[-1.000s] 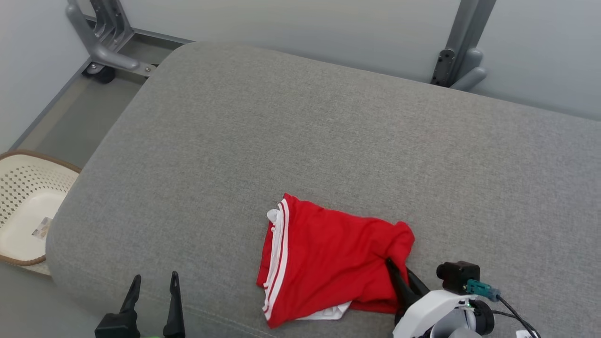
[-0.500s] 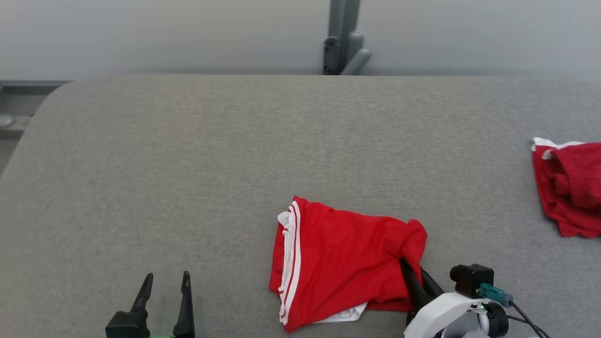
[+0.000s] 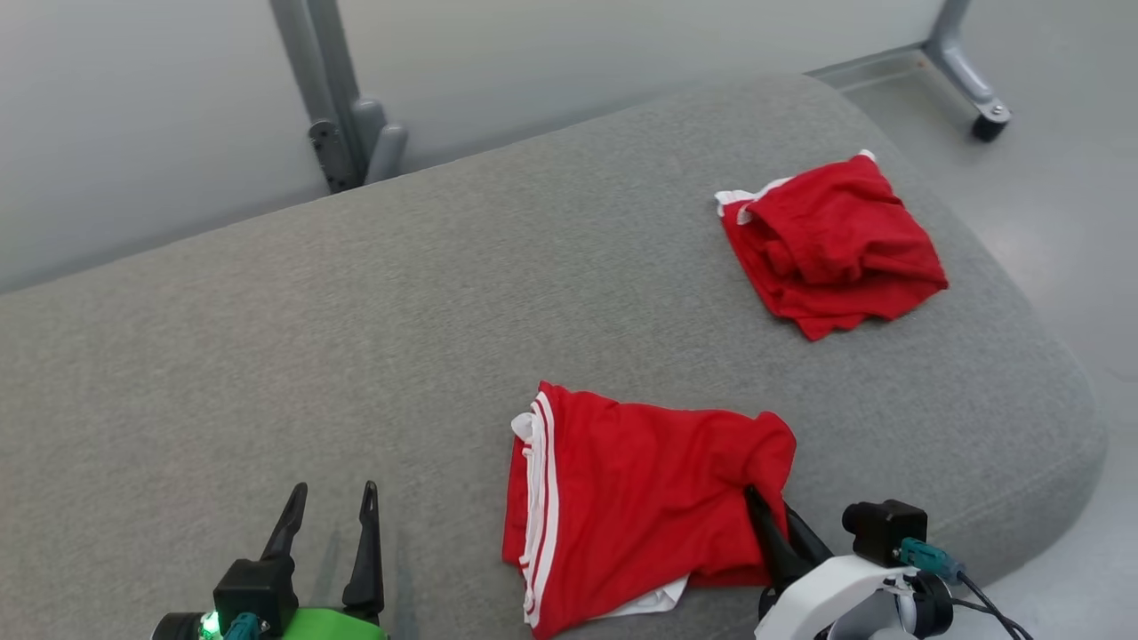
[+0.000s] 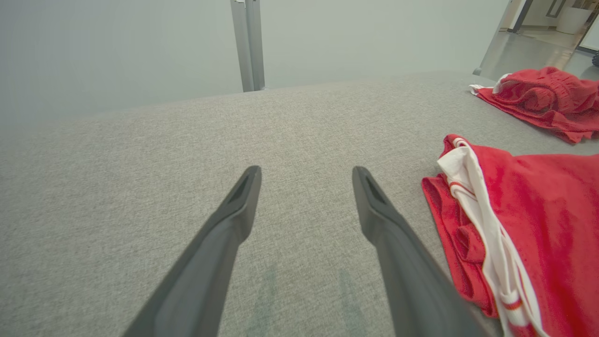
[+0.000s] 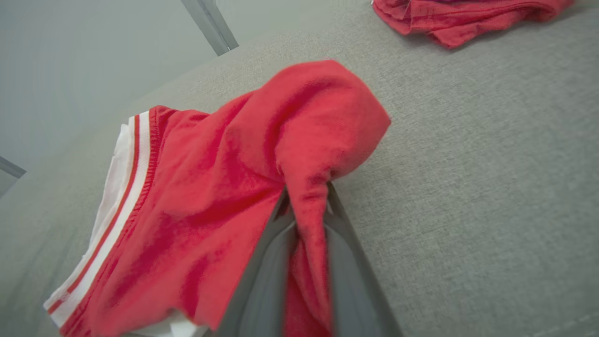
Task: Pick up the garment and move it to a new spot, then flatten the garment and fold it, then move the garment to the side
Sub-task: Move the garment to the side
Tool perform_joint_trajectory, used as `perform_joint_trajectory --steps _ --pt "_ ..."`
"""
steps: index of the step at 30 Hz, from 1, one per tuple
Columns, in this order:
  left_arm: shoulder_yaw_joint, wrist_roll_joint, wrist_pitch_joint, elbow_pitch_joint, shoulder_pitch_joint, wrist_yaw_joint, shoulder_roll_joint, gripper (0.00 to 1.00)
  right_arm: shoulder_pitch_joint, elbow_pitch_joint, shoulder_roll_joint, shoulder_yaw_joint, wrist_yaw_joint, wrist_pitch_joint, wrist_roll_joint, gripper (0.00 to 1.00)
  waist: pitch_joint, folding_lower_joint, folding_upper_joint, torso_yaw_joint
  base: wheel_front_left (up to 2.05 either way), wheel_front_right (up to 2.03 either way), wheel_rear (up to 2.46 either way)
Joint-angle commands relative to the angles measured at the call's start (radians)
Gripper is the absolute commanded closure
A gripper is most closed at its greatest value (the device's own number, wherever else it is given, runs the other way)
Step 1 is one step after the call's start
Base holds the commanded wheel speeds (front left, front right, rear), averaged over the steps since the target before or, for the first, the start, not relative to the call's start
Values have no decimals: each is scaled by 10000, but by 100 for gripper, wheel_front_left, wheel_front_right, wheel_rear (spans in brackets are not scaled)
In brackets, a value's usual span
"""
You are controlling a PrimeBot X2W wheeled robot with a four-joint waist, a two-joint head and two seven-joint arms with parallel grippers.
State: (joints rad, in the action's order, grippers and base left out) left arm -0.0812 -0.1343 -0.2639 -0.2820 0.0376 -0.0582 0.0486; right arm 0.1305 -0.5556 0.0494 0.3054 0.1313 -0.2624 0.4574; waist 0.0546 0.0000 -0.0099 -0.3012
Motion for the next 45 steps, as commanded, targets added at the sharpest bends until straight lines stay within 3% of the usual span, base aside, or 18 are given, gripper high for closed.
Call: perform_joint_trajectory --steps 1,6,13,22,27,37,43,45 --pt "26 71 0 52 -211 -31 42 0 38 146 32 27 -13 -30 98 100 295 0 99 -1573 0 0 0" --pt "-14 153 0 39 -373 -119 45 0 334 319 26 226 -13 -30 18 100 624 0 99 -1411 0 0 0" --pt "100 622 0 139 -795 -274 91 0 1823 236 21 425 -13 -30 -236 100 1693 0 99 -435 0 0 0" --pt "383 956 0 447 -1499 -438 332 0 4853 -531 337 -789 -13 -30 -1019 100 3350 0 99 834 0 0 0" --pt "463 1061 0 609 -1621 -464 382 0 5803 -921 1295 -1740 -13 12 -1357 100 3679 0 99 1133 0 0 0" --pt "651 1166 0 995 -1850 -416 393 0 6617 -833 4180 -3305 -13 1294 -2108 100 4264 0 99 1558 0 0 0" --pt "723 1181 9 983 -1961 -418 454 0 6667 -1260 4918 -4022 -14 2118 -2557 100 4511 0 99 1871 0 0 0" --pt "760 1182 11 976 -1970 -384 452 0 6665 -1567 4954 -4287 -13 2376 -2860 0 4566 0 99 1951 0 0 0"
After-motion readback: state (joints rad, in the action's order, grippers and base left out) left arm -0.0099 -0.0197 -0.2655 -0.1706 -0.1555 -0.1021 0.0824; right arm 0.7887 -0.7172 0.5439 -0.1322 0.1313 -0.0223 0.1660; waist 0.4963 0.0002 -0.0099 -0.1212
